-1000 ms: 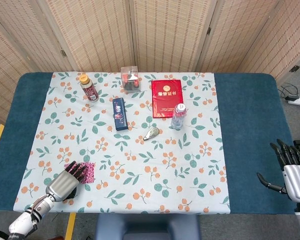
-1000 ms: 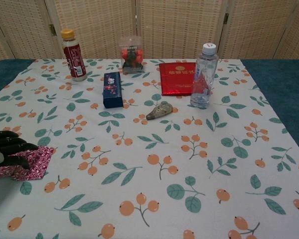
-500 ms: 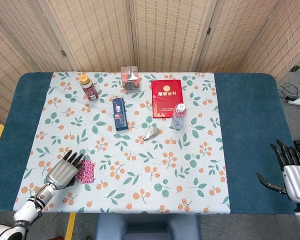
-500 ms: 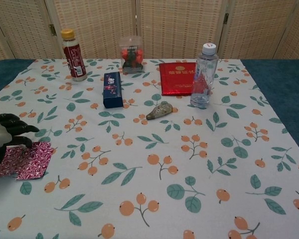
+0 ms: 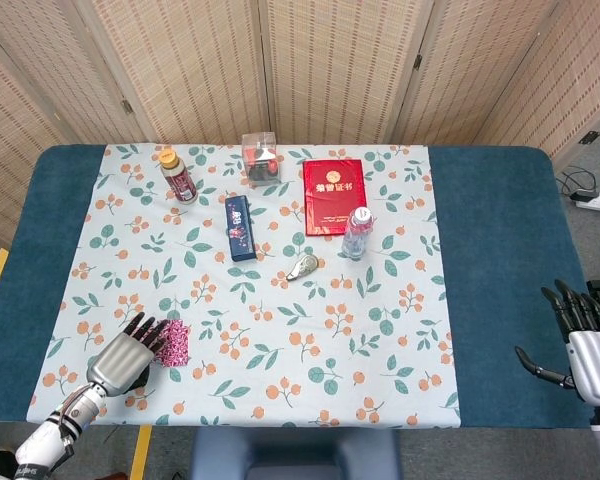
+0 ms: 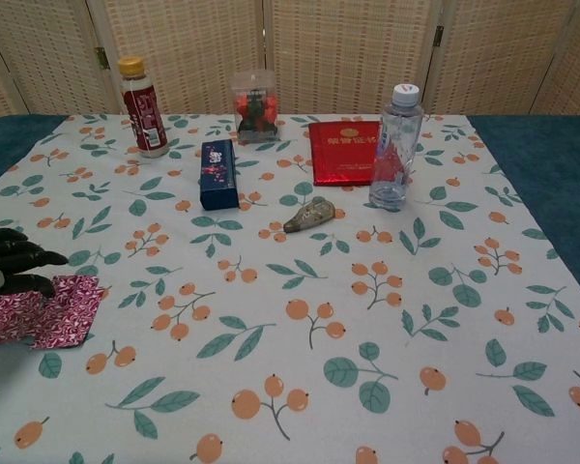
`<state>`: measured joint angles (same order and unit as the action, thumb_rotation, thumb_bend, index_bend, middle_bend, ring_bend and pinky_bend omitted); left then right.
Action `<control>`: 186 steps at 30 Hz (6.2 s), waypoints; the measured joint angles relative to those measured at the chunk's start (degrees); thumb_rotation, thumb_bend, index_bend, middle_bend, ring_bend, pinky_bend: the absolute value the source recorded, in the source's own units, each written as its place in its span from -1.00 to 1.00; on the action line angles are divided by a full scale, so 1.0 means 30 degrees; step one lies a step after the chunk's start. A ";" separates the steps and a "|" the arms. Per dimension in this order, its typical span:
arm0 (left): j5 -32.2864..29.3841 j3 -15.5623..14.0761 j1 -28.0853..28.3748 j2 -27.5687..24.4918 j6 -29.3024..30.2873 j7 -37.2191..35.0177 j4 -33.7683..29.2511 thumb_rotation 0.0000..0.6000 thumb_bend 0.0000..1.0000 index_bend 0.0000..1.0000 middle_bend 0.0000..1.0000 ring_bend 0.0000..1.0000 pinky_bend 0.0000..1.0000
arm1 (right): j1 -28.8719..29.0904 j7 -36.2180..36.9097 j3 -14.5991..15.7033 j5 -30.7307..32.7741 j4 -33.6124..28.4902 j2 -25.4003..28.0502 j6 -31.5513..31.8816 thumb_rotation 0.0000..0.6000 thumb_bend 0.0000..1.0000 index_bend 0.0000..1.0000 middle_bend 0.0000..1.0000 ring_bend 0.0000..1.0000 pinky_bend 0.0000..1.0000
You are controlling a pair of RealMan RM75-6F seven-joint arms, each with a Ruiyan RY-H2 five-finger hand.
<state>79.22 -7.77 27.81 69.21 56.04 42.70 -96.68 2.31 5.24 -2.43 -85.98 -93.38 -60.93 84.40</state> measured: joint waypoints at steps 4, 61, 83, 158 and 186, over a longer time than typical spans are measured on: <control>0.0453 -0.0430 -0.0187 -0.0006 0.0064 0.0135 -0.0174 -0.25 0.89 -0.62 -1.00 -1.00 -1.00 | 0.0037 -0.0059 0.0003 -0.0031 -0.0034 0.0010 -0.0049 -0.04 -0.34 -1.00 -1.00 -1.00 -1.00; -0.2935 0.0046 0.0903 0.0620 0.0069 0.1623 -0.0457 -0.26 0.88 -0.67 -1.00 -1.00 -1.00 | -0.0048 0.0165 0.0019 0.0197 0.0120 -0.0004 -0.0238 -0.03 -0.34 -1.00 -1.00 -1.00 -1.00; -0.4780 0.0282 0.1419 0.1177 -0.0542 0.2424 0.0190 -0.24 0.89 -0.67 -1.00 -1.00 -1.00 | -0.0101 0.0349 0.0055 0.0339 0.0292 -0.0041 -0.0349 -0.03 -0.34 -1.00 -1.00 -1.00 -1.00; -1.1069 0.0351 0.5066 0.2279 -0.0405 0.4392 0.0543 -0.25 0.88 -0.68 -1.00 -1.00 -1.00 | -0.0178 0.1068 0.0031 0.0598 0.0969 -0.0149 -0.0593 -0.02 -0.34 -1.00 -1.00 -1.00 -1.00; -1.0937 0.0324 0.5314 0.1359 0.0658 0.2598 -0.0350 -0.25 0.88 -0.69 -1.00 -1.00 -1.00 | -0.0261 0.1348 0.0034 0.0435 0.1118 -0.0106 -0.0428 -0.02 -0.34 -1.00 -1.00 -1.00 -1.00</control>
<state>46.41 -6.80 43.76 73.29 58.02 50.49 -97.73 1.52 9.29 -2.33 -84.67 -90.03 -61.25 83.11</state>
